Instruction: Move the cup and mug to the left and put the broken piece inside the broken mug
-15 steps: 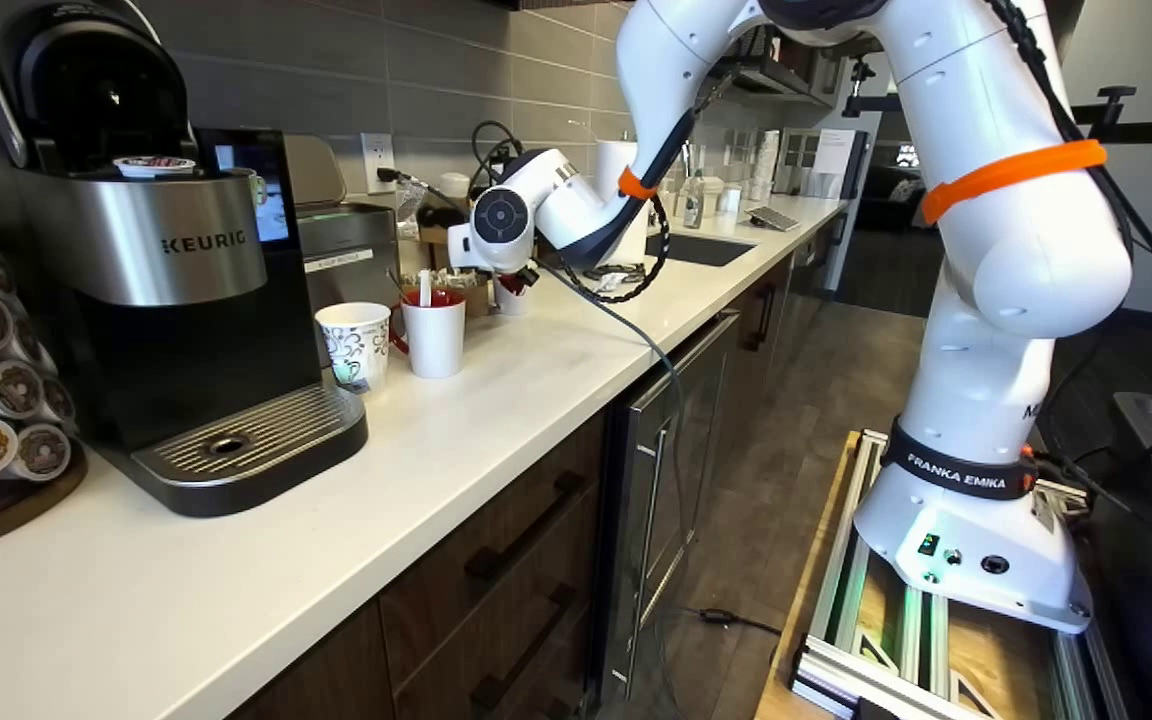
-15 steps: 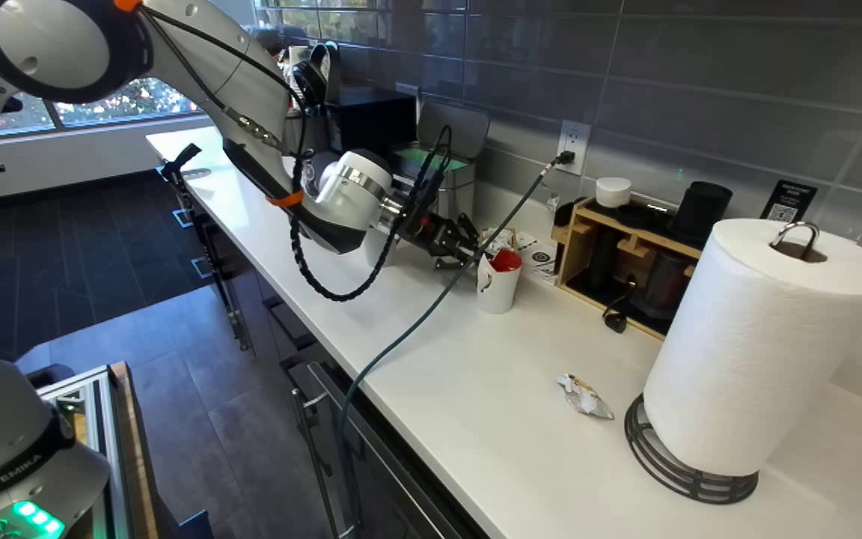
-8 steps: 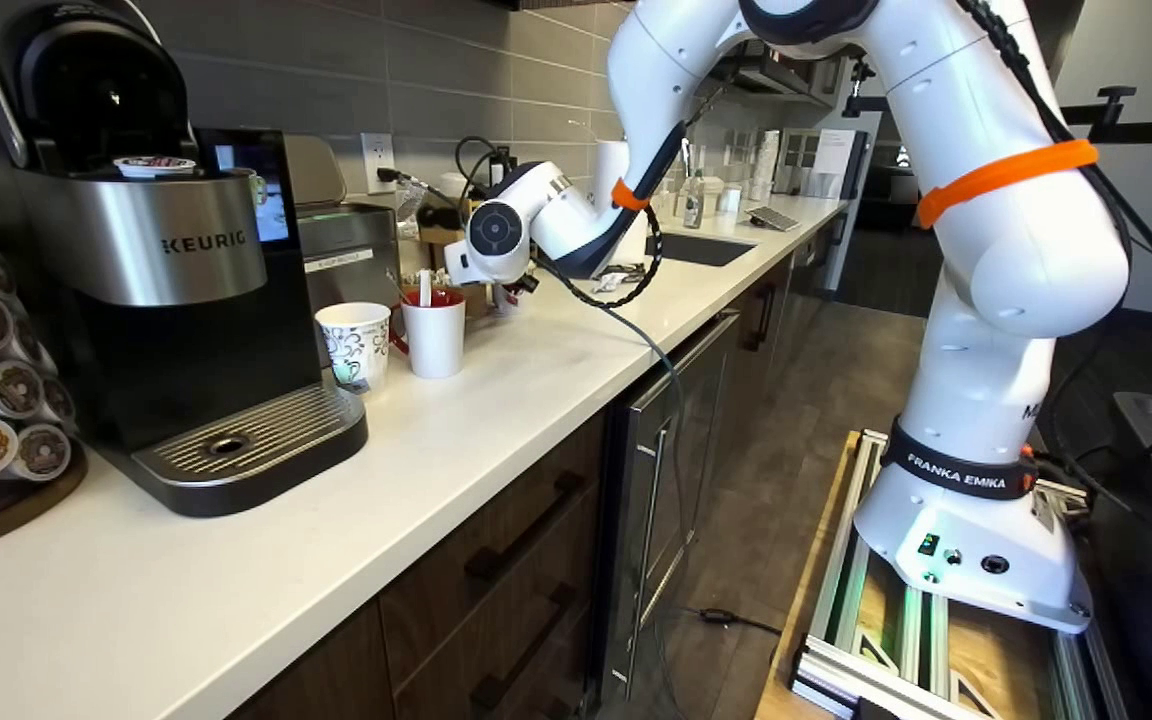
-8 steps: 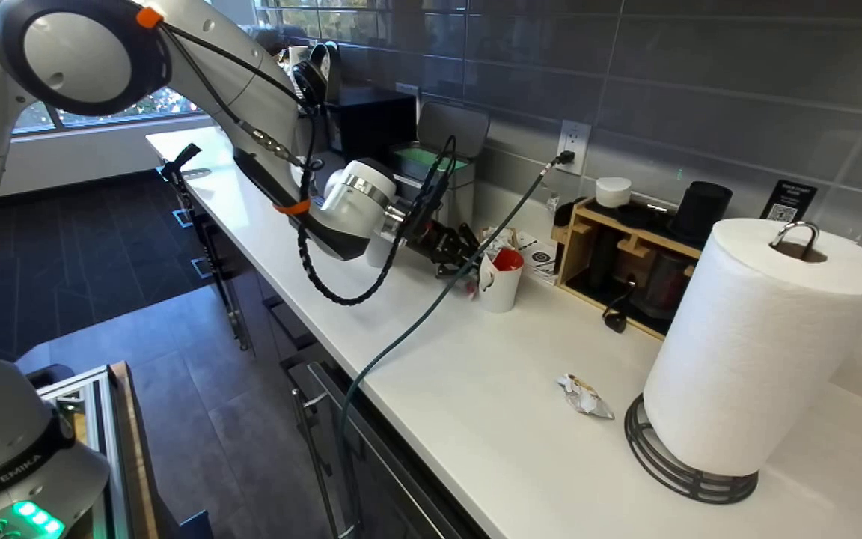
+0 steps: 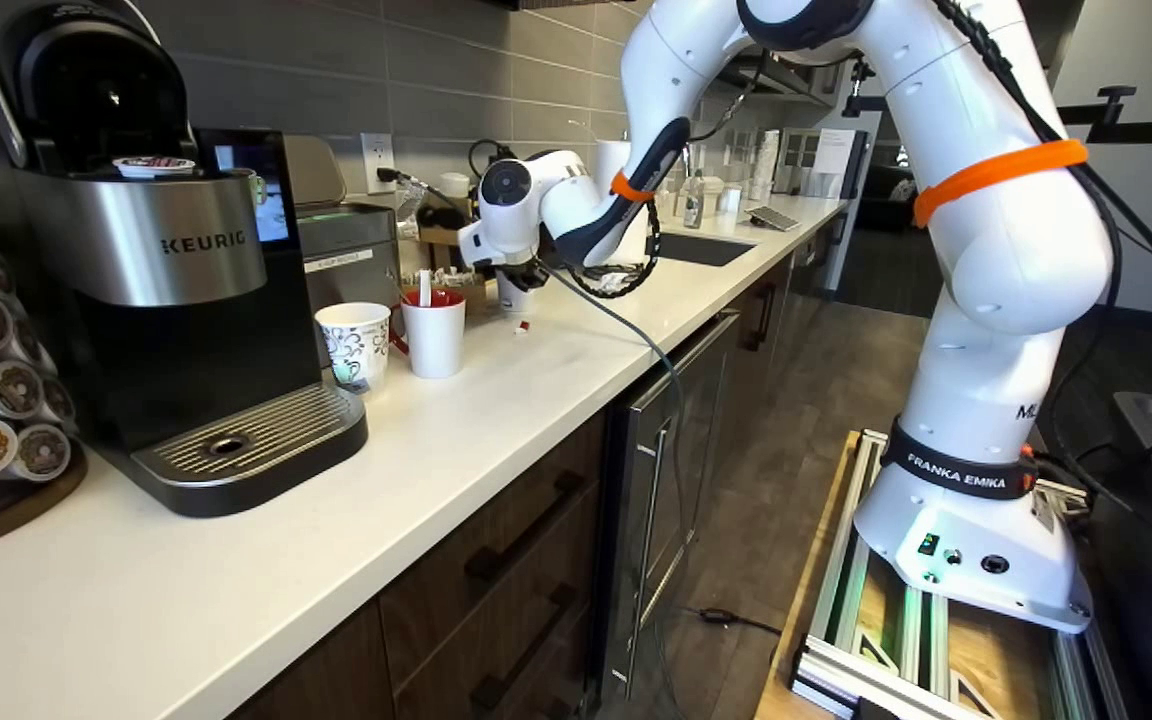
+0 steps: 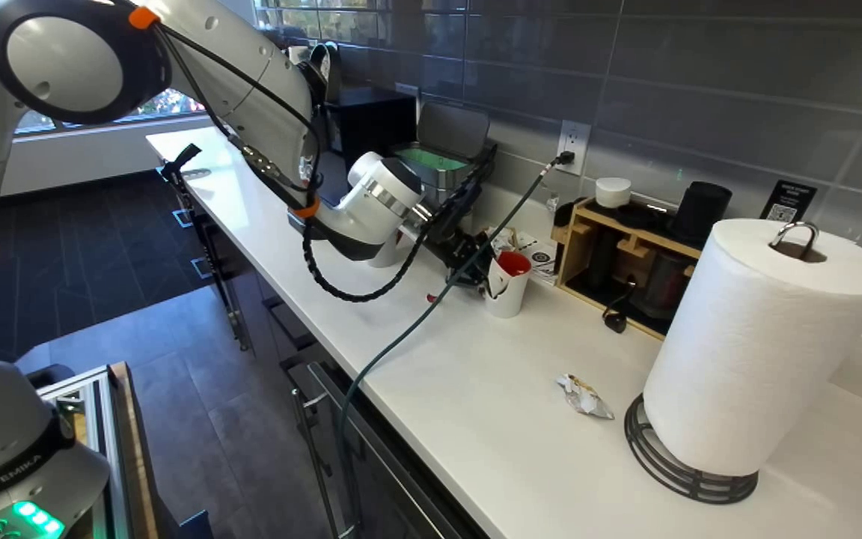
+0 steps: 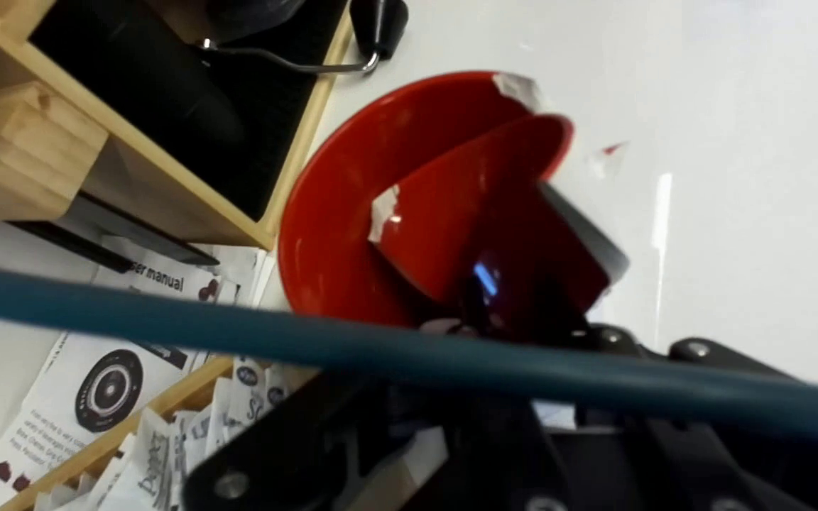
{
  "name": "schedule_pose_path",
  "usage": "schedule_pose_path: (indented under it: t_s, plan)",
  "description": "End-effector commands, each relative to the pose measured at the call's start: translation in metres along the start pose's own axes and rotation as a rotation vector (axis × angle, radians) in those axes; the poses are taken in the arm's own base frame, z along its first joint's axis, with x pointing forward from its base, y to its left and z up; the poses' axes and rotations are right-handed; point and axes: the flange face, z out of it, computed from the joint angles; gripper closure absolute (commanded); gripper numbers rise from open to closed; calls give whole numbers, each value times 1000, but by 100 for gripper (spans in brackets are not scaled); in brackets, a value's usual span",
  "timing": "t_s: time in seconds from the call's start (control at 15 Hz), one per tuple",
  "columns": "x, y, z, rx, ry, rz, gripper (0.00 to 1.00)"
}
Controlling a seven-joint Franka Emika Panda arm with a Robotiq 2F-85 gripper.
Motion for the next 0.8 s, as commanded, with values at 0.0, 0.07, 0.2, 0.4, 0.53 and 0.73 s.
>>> schedule_pose_path:
  t_s: [0.0,0.07,0.2,0.4,0.53,0.73]
  plan:
    - [-19,3,8,84,126,8,42]
    - [-27,4,7,99,180,21,36]
    - [-42,7,5,145,268,40,23]
    - [-62,8,6,225,417,72,0]
    - [-77,10,8,267,501,99,0]
    - [-100,12,11,320,597,147,0]
